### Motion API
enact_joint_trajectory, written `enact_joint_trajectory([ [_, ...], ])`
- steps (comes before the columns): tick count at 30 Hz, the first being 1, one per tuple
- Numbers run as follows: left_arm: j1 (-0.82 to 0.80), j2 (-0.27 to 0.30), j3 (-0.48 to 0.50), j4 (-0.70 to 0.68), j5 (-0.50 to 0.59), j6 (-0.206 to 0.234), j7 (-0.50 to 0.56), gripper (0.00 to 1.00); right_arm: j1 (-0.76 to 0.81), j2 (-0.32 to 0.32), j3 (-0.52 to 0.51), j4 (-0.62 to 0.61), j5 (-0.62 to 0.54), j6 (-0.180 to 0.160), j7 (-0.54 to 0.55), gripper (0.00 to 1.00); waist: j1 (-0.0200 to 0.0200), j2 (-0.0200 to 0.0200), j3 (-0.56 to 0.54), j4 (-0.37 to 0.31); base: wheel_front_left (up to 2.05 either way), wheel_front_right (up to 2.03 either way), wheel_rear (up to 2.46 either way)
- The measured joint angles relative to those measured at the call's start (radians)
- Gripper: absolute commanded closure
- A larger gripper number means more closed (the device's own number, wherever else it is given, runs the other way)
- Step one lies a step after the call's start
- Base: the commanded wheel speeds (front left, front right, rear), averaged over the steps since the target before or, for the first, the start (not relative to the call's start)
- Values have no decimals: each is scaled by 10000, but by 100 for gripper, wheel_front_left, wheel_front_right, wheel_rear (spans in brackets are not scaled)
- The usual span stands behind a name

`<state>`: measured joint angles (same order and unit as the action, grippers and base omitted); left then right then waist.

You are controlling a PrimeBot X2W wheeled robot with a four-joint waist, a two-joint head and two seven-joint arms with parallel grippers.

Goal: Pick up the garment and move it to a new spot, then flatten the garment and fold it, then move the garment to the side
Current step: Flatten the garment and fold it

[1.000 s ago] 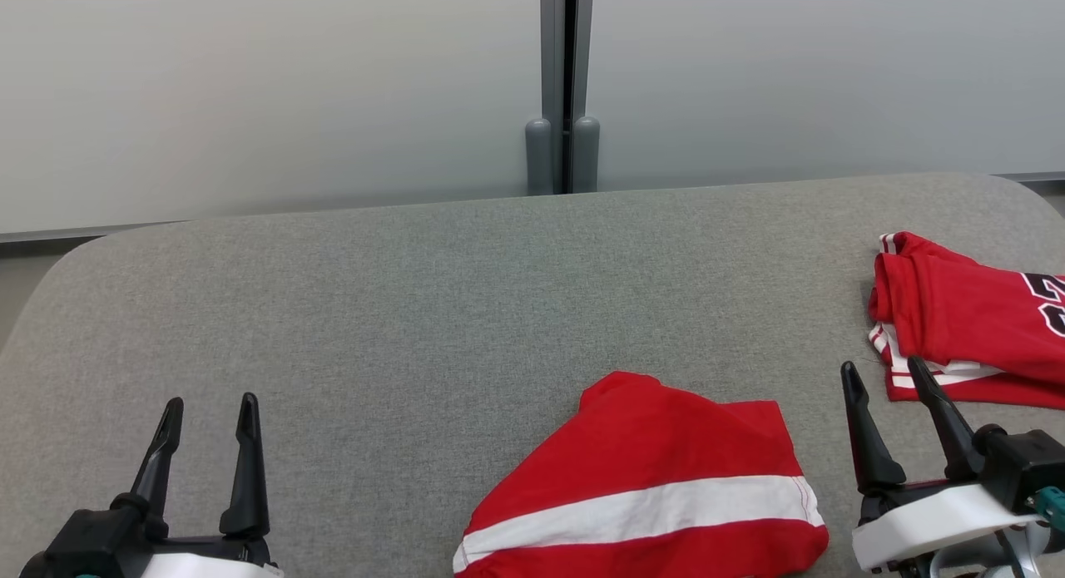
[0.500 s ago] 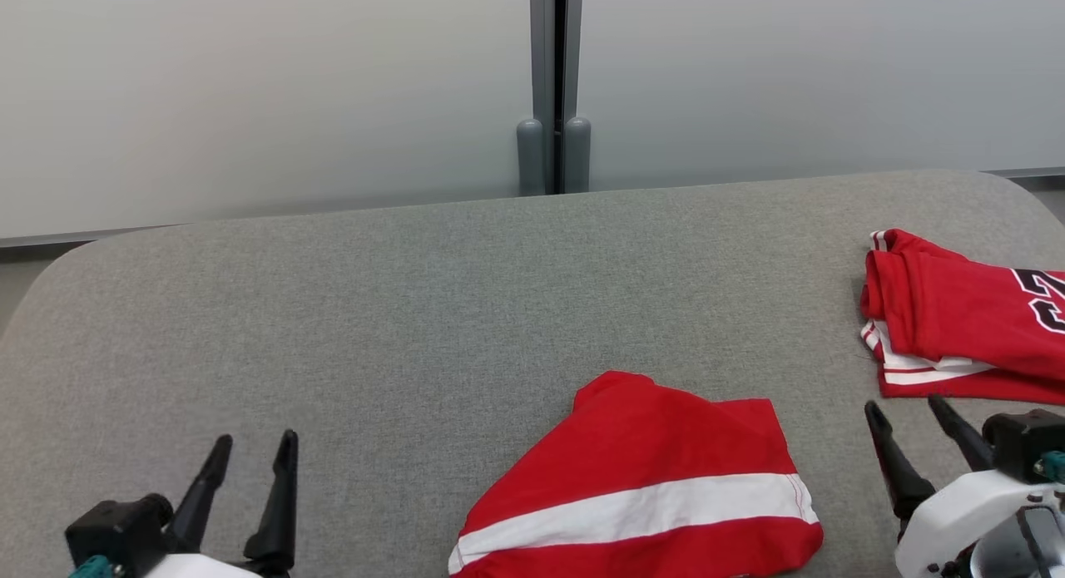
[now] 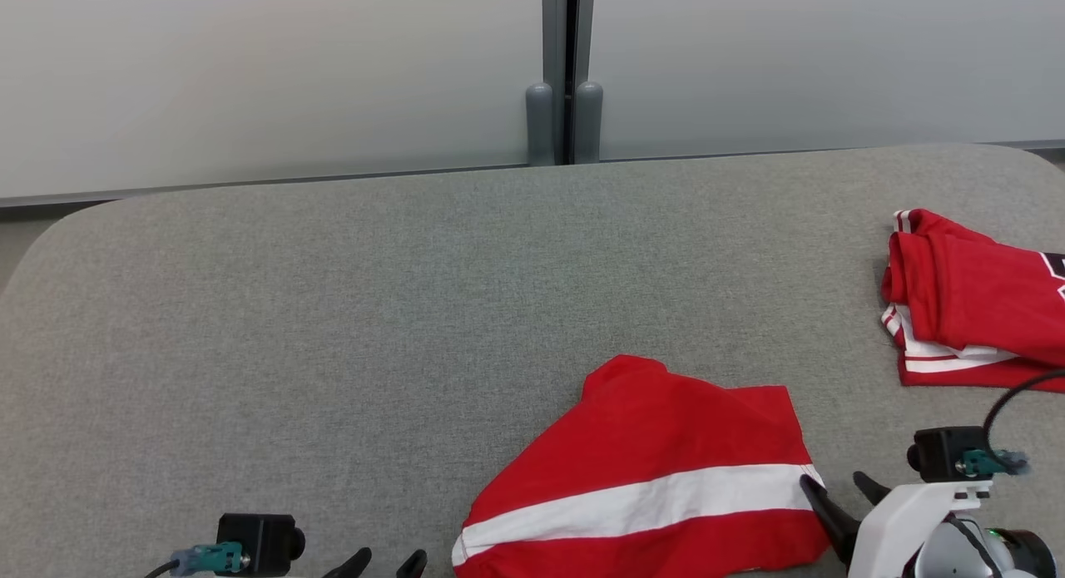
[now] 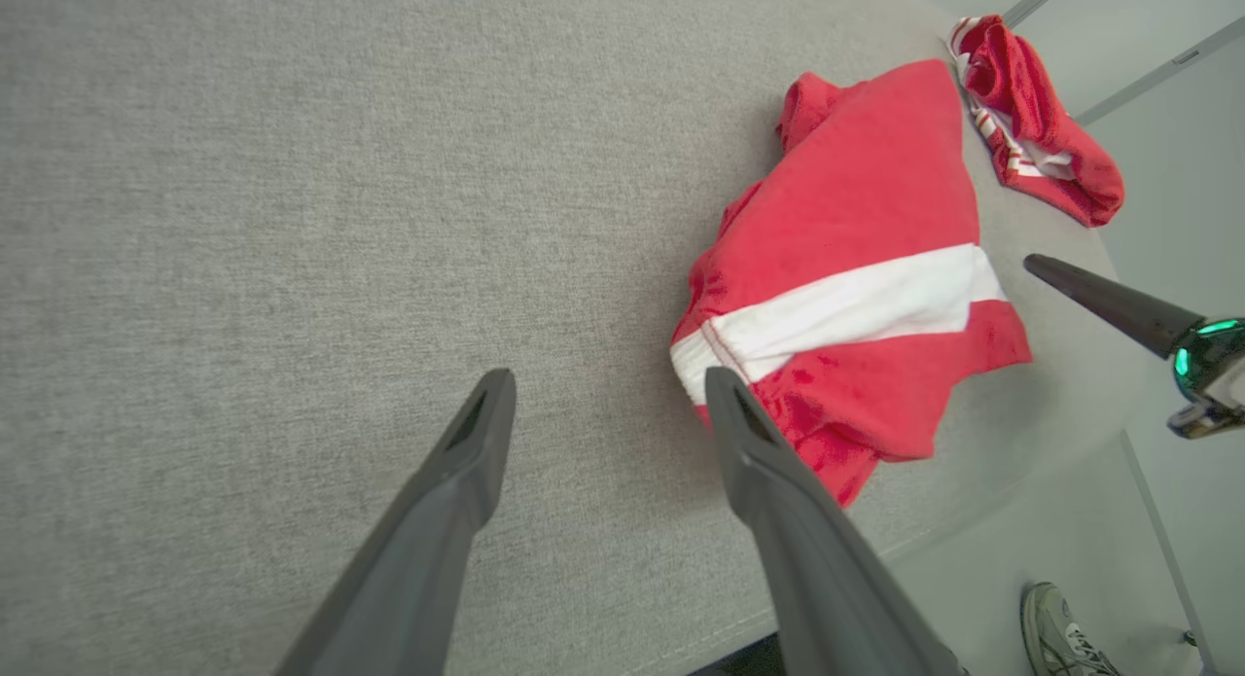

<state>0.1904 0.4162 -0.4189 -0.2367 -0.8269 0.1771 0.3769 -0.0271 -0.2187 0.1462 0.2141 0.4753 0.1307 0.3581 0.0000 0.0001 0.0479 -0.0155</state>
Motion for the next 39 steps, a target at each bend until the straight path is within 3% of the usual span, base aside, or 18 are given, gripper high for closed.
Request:
enact_joint_trajectory([
  [7, -538, -77, -410, 384, -169, -194, 654, 0, -705, 222, 211, 1198, 249, 0, 777, 0, 0, 0, 291, 117, 0, 0, 0],
  [17, -816, -360, -660, 594, -876, -757, 1066, 0, -1052, 259, 326, 1592, 267, 0, 623, 0, 0, 0, 424, 224, 0, 0, 0],
  [21, -892, -713, -662, 1072, -1628, -1252, 1156, 0, -1127, 272, 441, 1655, 297, -2, 516, 0, 0, 0, 471, 217, 0, 0, 0],
  [23, -1026, -830, -623, 1423, -1825, -1534, 1116, 0, -1179, 268, 506, 1689, 336, -2, 472, 7, 0, 0, 489, 203, 0, 0, 0],
  [25, -1191, -978, -558, 1739, -2044, -1785, 1005, 0, -1229, 263, 575, 1720, 374, -2, 449, 26, 0, 0, 501, 189, 0, 0, 0],
  [26, -1272, -1020, -554, 1879, -2056, -1864, 965, 0, -1251, 259, 616, 1733, 397, -2, 439, 51, 0, 0, 503, 179, 0, 0, 0],
  [27, -1346, -1034, -550, 2013, -2050, -1925, 915, 0, -1266, 251, 654, 1749, 435, -2, 418, 59, 0, 0, 504, 168, 0, 0, 0],
  [29, -1432, -1087, -502, 2209, -2079, -2084, 788, 34, -1269, 242, 757, 1749, 477, -2, 368, 100, 0, 0, 500, 150, 0, 0, 0],
  [31, -1457, -1156, -522, 2334, -2140, -2255, 732, 81, -1271, 234, 828, 1755, 533, 0, 322, 100, 0, 0, 485, 134, 0, 0, 0],
  [32, -1479, -1166, -497, 2380, -2140, -2301, 623, 100, -1270, 207, 849, 1747, 537, -2, 274, 100, 0, 0, 478, 127, 0, 0, 0],
  [39, -1561, -1020, -167, 2025, -1839, -2374, -77, 100, -1202, -33, 474, 1185, 506, 0, -495, 100, 0, 0, 333, 136, 0, 0, 0],
])
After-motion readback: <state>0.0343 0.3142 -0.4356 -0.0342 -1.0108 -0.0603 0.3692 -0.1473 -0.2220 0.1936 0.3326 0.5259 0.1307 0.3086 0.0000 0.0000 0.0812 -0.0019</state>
